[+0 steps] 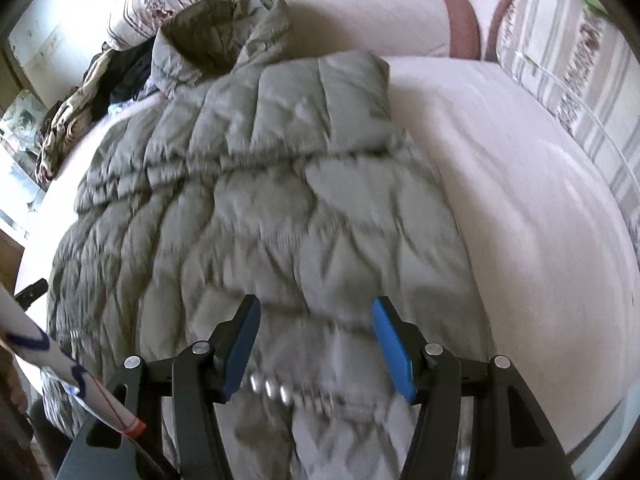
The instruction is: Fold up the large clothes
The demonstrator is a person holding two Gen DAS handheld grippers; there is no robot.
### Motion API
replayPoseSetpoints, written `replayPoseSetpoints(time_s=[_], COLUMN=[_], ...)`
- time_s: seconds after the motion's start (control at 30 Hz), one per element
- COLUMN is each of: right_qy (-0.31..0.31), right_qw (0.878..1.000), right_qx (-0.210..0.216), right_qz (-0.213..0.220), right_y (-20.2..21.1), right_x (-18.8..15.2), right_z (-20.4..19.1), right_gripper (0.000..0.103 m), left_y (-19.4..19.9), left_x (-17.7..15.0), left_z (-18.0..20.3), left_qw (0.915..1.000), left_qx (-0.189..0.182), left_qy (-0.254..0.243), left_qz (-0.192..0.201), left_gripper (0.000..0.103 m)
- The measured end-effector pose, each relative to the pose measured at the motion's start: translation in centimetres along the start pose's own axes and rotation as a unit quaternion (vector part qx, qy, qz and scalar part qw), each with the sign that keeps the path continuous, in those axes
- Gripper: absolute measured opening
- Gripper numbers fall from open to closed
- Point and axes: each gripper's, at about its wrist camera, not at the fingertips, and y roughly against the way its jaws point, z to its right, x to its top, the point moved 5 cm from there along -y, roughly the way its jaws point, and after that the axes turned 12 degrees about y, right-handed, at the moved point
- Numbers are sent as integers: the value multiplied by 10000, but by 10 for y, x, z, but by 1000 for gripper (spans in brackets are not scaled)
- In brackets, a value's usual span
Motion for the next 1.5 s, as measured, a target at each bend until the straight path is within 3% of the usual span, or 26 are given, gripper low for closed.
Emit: replayPoseSetpoints(time_s=[0.13,0.37,0.6,0.77,1.07,1.5], right_qy=[-12,-79,114,205,709,1246], right_qw=[9997,9986,9987,9998,9960,9886], right_qx=[-177,-453,-400,10,300,4], right_qz=[-182,-269,-297,-26,461,845], right_y=[4,24,44,64,77,81], right_x=[-37,-91,-107,-81,-10,89], right_z=[2,5,-15,-41,-105,-160], right_gripper=[63,68,69,69,69,69], left_y=[-7,24,62,83,93,59], left_x=[-34,-64,-72,-67,-47,27], left_z=[-12,-20,-13,-9,-17,0], left_qw=[9998,9997,9997,9992,9979,9939], left_qx=[109,84,-159,-247,-345,-664], left_qy=[113,219,178,131,214,373], left_qz=[-157,-44,72,289,504,793], left_gripper=[53,55,55,55,58,60])
